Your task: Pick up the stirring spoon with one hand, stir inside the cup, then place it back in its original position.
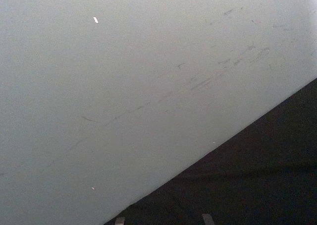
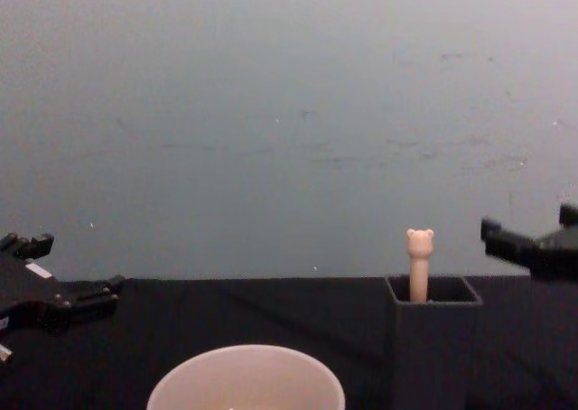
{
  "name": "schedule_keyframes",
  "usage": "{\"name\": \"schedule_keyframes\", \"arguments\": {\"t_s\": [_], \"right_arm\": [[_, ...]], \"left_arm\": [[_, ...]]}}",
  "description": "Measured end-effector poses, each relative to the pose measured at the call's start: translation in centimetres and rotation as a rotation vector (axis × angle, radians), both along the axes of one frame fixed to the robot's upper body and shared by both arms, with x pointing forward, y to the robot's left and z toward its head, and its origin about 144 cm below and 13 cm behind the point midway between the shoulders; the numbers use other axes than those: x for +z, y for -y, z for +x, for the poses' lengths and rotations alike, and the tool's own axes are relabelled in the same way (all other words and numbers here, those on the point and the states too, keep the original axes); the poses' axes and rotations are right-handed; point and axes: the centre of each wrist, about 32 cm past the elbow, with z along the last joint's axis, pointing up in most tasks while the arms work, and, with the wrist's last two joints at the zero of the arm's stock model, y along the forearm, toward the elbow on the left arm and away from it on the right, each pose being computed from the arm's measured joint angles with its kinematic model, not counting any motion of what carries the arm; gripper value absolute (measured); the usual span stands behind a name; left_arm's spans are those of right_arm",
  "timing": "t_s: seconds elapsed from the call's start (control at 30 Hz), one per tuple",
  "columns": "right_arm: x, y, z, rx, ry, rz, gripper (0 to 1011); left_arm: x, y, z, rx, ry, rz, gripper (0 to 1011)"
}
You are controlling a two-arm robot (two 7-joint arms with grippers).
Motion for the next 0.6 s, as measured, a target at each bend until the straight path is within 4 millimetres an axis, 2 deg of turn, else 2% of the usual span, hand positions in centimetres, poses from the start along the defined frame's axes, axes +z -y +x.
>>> {"name": "schedule_keyframes", "arguments": {"t_s": [0.3,0.6], "right_arm": [[-1.4,0.0,0.6,-0.011,-0.114,-0.041,1000],[-1.3,0.0,0.6,-0.008,-0.107,-0.040,1000]], "left_arm": [[0.0,0.0,0.0,0.000,0.000,0.000,1001],[0.0,0.0,0.0,0.000,0.000,0.000,1001]]}}
